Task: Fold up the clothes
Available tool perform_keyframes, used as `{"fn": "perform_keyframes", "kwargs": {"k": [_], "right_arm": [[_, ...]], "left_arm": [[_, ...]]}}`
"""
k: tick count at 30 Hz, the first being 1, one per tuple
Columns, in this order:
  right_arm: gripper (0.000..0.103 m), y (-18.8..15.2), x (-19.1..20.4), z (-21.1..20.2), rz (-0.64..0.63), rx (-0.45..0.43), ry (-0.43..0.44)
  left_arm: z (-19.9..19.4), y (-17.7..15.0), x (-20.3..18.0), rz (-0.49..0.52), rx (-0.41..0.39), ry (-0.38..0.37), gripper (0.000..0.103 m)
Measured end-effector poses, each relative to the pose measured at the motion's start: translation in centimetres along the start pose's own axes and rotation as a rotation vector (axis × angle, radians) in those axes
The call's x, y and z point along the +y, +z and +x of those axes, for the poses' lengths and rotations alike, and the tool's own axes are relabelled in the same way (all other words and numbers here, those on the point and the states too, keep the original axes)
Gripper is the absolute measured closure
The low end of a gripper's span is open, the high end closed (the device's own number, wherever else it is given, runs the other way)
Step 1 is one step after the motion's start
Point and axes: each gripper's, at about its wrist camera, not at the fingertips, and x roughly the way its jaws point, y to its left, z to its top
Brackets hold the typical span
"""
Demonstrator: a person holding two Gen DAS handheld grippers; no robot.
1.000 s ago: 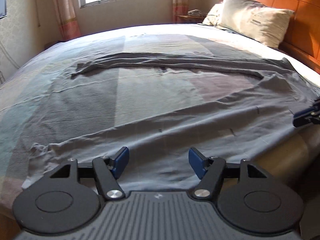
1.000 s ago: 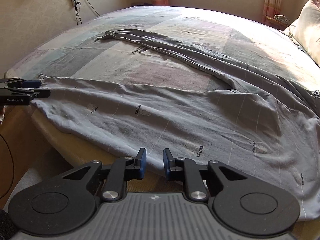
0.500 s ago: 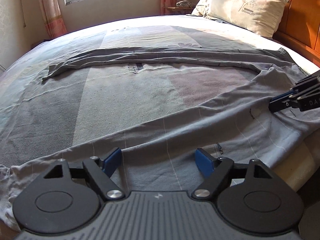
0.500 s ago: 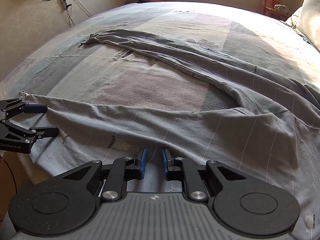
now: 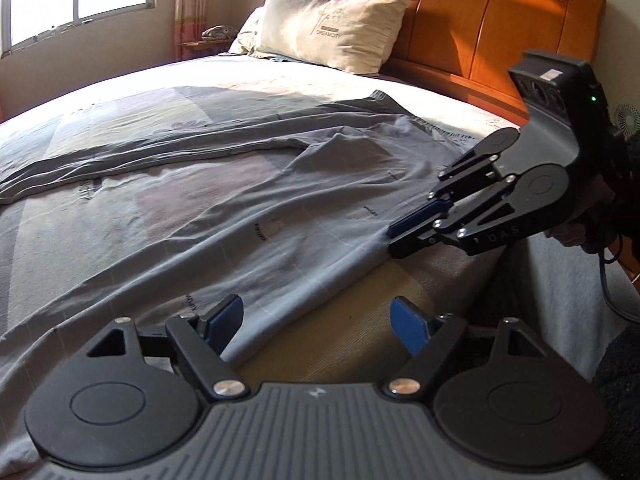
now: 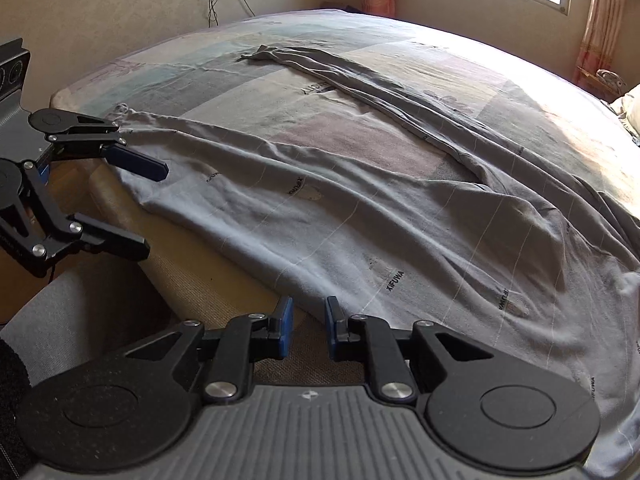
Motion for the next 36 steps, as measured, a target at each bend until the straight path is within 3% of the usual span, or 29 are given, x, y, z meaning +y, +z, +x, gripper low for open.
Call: {"fn": "perform_keyframes", "kwargs": {"k": [4, 8, 10, 16, 23, 26, 31, 36], "right_arm": [[0.084, 0.8, -1.4, 2.3, 0.06, -0.006, 0.017], [0.084, 1.6, -2.9, 3.4, 0.118, -0.021, 0.023], [0.084, 1.8, -3.1, 3.5, 0.124, -0.021, 0.02], [0.083, 0.9, -2.1, 0.9, 0.074, -0.038, -0.022], [0.083, -0.2, 2.6, -1.8, -0.217, -0.038, 0.011], [0.083, -0.5, 4.7, -0.5, -0.349, -0.007, 0.031], [0.083, 0.5, 6.1, 1.8, -0.457, 0.001, 0.054], [0.083, 1.5, 6.8, 3.4, -0.567, 0.008, 0.046]], "left_arm": [[2.0, 0.2, 0.3, -0.059, 0.026, -0.065, 0.022], [3.8, 0.2, 1.3, -0.092, 0.049, -0.002, 0.022], [4.2, 0.4, 2.7, -0.154, 0.038, 0.012, 0.022], [5.0, 0.9, 6.2, -0.296, 0.018, 0.077, 0.022], [3.4, 1.1, 4.9, -0.187, 0.019, 0.168, 0.022], [2.1, 0.5, 3.9, -0.137, 0.026, 0.194, 0.021], [-0.2, -0.9, 2.1, -0.056, 0.039, 0.239, 0.021], [-1.5, -2.6, 0.7, -0.058, 0.047, 0.269, 0.021]]}}
